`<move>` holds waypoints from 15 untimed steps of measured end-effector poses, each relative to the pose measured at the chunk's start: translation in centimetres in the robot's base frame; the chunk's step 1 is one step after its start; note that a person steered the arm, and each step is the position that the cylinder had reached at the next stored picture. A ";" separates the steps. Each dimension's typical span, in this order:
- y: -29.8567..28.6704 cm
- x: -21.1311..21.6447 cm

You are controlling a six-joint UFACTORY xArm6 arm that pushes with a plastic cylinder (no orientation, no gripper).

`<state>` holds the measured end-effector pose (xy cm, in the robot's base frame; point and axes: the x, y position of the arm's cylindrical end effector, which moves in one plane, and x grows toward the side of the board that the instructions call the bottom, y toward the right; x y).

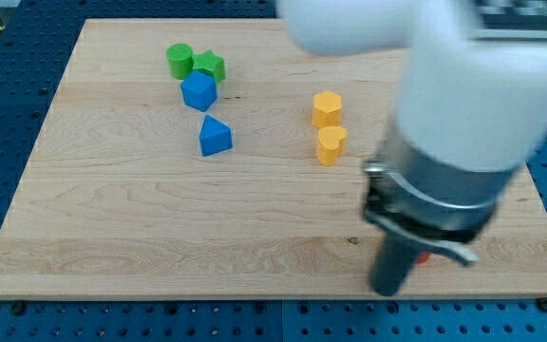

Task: Slide the red circle towards the blue triangle

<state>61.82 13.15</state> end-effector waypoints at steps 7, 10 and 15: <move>3.9 -2.5; -2.5 -3.1; -1.1 -5.3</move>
<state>56.51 12.09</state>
